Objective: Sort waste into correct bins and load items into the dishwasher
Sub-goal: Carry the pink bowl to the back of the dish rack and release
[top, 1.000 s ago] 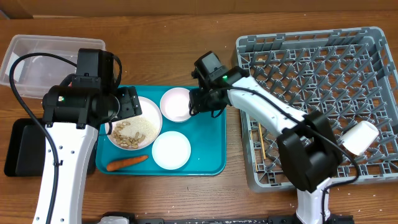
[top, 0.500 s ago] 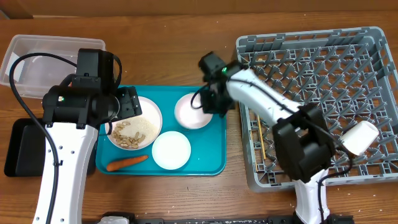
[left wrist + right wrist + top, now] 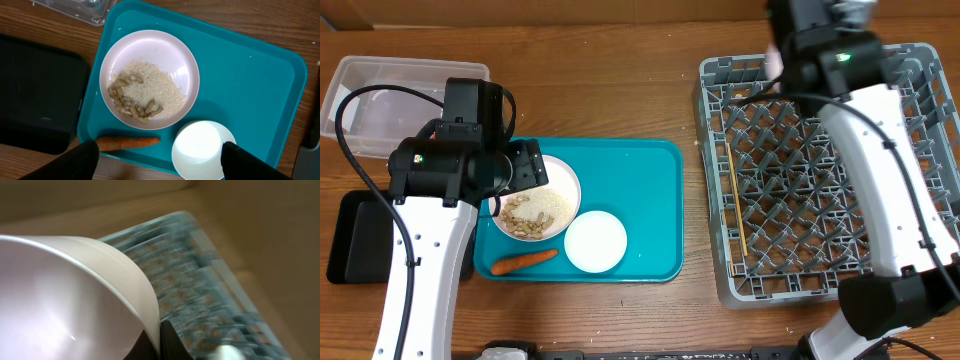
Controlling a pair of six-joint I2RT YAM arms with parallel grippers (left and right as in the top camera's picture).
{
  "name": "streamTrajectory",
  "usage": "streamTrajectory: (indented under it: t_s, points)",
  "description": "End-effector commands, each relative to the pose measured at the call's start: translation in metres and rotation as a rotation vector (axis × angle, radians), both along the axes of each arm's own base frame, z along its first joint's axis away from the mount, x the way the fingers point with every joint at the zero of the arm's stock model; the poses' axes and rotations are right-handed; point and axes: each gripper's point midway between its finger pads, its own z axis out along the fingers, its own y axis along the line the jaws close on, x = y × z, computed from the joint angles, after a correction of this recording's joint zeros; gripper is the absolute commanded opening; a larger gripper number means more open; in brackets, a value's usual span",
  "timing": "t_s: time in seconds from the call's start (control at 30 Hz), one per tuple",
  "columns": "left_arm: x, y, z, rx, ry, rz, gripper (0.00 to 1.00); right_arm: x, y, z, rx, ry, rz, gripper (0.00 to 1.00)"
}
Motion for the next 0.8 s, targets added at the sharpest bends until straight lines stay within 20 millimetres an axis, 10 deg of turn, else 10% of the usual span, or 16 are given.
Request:
streamTrajectory:
  t_s: [0.0,0.47,0.77]
  points:
    - [0.001,0.003,0.003,0.017,-0.012,-0.009,0.80,-0.003,-0.066,0.007,-0.184,-0.104,-0.273,0.04]
    - [0.002,0.003,0.003,0.017,-0.013,-0.009,0.80,0.001,-0.216,-0.061,-0.344,0.073,-0.538,0.04]
    - [0.003,0.003,0.004,0.017,-0.019,-0.009,0.80,0.020,-0.199,-0.157,-0.227,0.238,-0.469,0.04]
